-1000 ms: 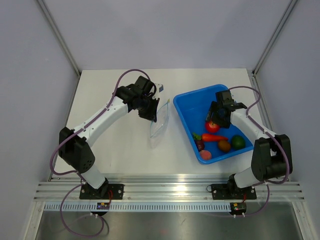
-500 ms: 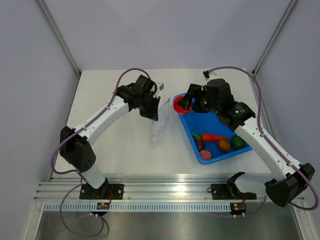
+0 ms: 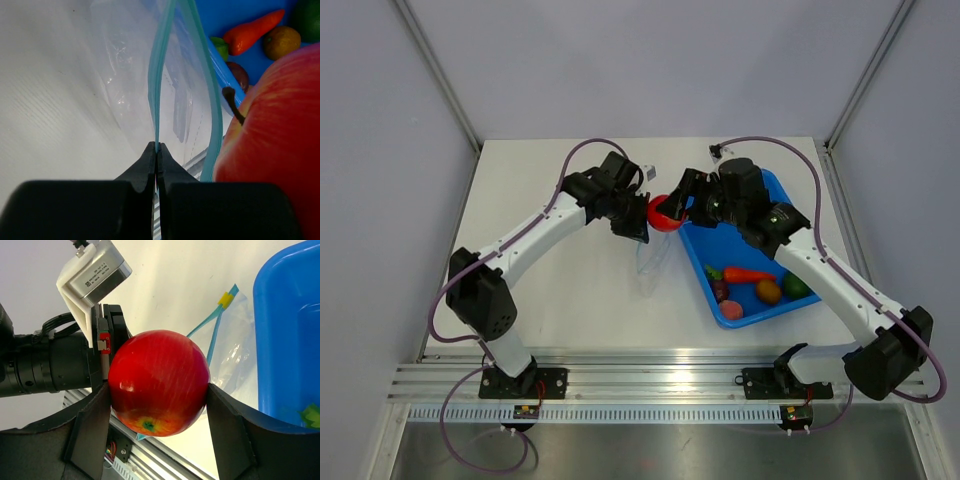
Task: Place the food in the zip-top bag and seal the zipper
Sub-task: Place the fake fruit in the zipper food storage bag.
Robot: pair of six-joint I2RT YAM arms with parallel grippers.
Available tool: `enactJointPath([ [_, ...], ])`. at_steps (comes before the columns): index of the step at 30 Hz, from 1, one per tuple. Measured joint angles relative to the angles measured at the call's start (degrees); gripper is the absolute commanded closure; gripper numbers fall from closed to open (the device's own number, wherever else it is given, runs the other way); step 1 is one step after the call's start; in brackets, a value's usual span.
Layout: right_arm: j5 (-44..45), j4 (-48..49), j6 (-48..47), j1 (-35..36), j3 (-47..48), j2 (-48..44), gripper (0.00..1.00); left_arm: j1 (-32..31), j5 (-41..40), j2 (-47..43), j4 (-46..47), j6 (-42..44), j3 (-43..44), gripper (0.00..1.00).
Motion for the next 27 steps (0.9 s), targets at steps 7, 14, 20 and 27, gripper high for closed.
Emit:
enactJointPath([
  [7,-0.46,2.27,1.53,0.09,-3.78,0.68,0.52,0.44,-0.15,0.02,-0.39,-0.72,0.39,1.0],
  [14,1.64,1.01,1.7,0.11,-6.56,4.68,0.52,0.28,1.7,0.02,-0.26,-0.74,0.44,1.0],
  [20,3.67,-2.73,0.92,0.9,-6.38,6.12,0.52,-0.28,4.02,0.02,1.95,-1.14,0.74,1.0],
  [27,5.27,-5.88,-1.14,2.23,-4.76,7.43,0.12,-0.35,5.07,0.02,2.45,-1.11,0.76,1.0],
])
